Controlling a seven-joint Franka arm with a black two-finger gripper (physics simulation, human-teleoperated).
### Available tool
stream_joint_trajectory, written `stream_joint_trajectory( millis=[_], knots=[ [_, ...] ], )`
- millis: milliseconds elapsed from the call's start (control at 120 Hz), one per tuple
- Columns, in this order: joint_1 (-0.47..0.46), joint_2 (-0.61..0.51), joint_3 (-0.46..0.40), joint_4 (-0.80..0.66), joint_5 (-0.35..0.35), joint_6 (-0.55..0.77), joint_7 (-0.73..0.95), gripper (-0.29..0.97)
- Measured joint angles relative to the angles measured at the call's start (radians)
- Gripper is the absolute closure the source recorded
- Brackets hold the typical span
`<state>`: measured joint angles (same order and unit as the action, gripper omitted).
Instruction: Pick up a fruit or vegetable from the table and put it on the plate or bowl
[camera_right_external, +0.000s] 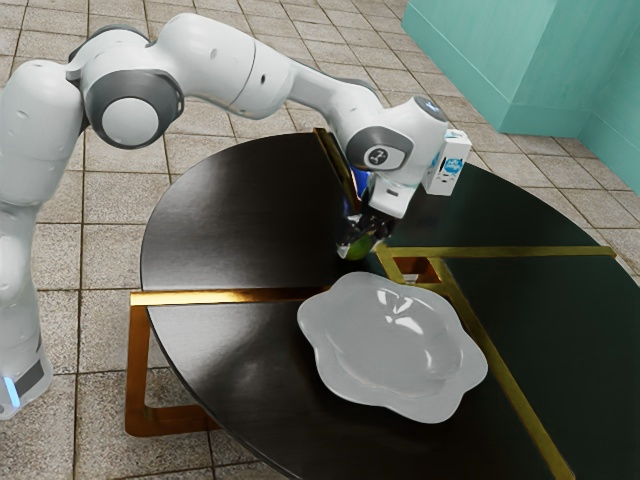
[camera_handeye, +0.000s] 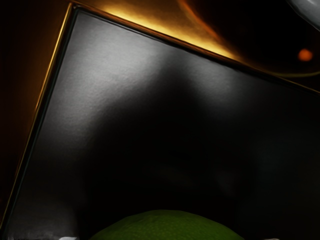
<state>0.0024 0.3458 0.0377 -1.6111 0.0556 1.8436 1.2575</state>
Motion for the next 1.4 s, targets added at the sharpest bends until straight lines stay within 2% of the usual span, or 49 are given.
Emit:
stream_joint_trajectory(
  millis=[342, 683, 1108, 1200, 1400],
  knots=[
    [-0.007, -0.048, -0.021, 0.044, 0.005, -0.01, -0.023, 0.42],
    [-0.009, -0.11, -0.171, 0.049, 0.008, -0.035, -0.048, 0.44],
    [-0.025, -0.124, -0.301, 0.046, 0.019, -0.041, -0.084, 0.43],
    [-0.023, -0.123, -0.309, 0.047, 0.019, -0.05, -0.09, 0.22],
    [-0.022, -0.123, -0.322, 0.048, 0.017, -0.068, -0.098, 0.05]
  ],
)
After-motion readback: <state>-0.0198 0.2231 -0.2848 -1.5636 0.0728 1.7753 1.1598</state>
